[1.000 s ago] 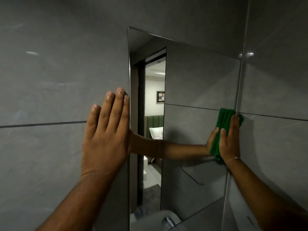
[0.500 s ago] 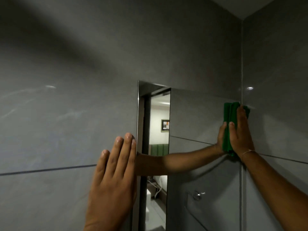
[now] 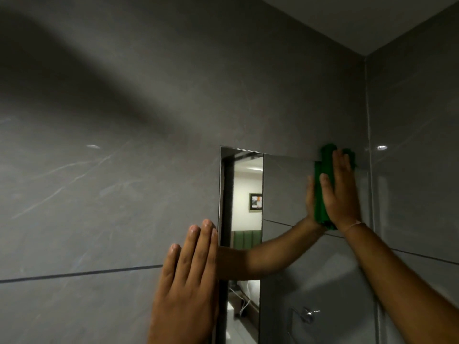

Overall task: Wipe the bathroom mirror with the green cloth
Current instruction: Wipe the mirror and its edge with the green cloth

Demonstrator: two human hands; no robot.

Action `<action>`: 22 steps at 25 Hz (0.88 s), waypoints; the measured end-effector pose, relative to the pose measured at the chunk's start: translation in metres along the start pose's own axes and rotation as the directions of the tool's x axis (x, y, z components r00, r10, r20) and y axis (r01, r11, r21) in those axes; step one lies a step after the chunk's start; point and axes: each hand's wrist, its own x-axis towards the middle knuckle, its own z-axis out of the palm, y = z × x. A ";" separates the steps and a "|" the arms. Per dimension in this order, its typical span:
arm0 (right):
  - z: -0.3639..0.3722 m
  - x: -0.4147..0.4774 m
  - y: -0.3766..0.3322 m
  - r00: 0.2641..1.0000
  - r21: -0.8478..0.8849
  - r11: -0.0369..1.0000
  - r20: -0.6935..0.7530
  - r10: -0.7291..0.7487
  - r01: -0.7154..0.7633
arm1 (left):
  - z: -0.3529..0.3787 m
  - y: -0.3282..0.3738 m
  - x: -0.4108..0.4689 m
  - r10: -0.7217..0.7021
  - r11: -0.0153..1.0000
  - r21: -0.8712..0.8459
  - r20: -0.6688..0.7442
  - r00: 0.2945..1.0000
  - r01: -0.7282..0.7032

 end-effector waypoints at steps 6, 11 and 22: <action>0.027 -0.022 -0.149 0.976 -0.030 0.978 0.084 -0.202 0.205 | -0.006 0.001 -0.004 -0.014 1.000 -0.015 0.032 0.999 0.015; 0.059 -0.040 -0.270 0.925 -0.023 0.932 0.134 -0.355 0.361 | -0.002 -0.002 -0.007 0.002 0.997 -0.072 0.091 0.996 0.004; 0.033 -0.055 -0.291 0.971 0.112 0.968 0.056 -0.231 0.224 | -0.054 -0.016 0.007 0.047 0.977 -0.211 0.264 0.963 0.010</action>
